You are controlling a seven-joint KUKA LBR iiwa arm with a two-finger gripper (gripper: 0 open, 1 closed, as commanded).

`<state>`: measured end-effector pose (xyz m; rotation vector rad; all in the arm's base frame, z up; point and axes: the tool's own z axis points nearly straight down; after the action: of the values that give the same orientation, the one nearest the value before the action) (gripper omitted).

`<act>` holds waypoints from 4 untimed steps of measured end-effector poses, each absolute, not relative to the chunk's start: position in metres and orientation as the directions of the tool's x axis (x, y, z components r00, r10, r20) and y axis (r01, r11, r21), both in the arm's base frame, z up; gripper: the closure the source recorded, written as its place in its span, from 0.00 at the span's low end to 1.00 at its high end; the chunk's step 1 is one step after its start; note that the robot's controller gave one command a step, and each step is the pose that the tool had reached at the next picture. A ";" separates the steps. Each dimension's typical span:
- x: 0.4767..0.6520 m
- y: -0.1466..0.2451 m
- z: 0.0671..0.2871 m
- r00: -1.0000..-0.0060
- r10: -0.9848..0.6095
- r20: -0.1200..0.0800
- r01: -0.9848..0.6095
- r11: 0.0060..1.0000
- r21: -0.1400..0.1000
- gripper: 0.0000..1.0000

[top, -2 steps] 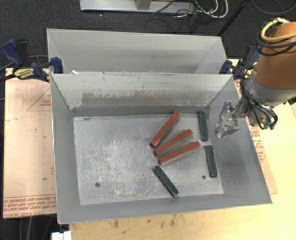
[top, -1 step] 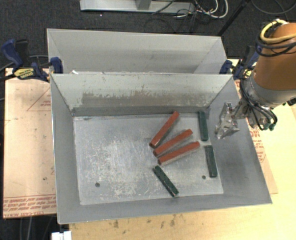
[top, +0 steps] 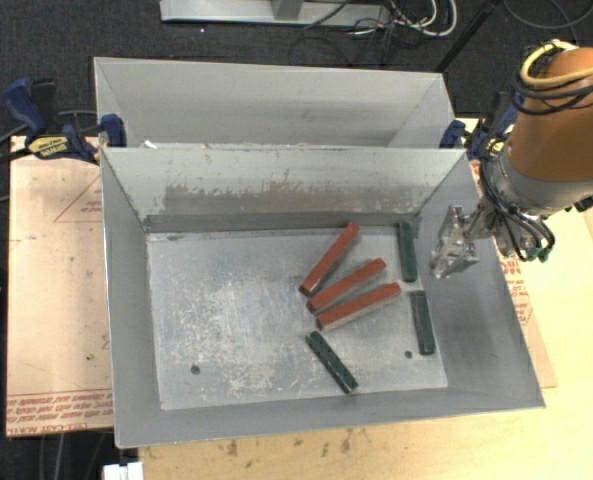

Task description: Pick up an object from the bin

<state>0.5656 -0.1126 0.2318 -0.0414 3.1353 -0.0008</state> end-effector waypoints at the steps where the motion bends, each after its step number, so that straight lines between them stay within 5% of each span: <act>1: 0.580 -0.118 0.159 -0.963 -0.271 -0.002 -0.271 0.963 0.001 0.00; 2: 0.580 -0.118 0.159 -0.963 -0.271 -0.002 -0.271 0.963 0.000 0.00; 3: 0.618 -0.075 0.082 -0.952 -0.304 -0.030 -0.304 0.953 -0.011 1.00; 4: 0.618 -0.075 0.082 -0.952 -0.304 -0.030 -0.304 0.953 -0.011 1.00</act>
Offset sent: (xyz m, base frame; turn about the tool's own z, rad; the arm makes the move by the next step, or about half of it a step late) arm 0.0000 0.0000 0.0000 0.0000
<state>0.6183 -0.0754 0.0824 -0.4785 3.0730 -0.0100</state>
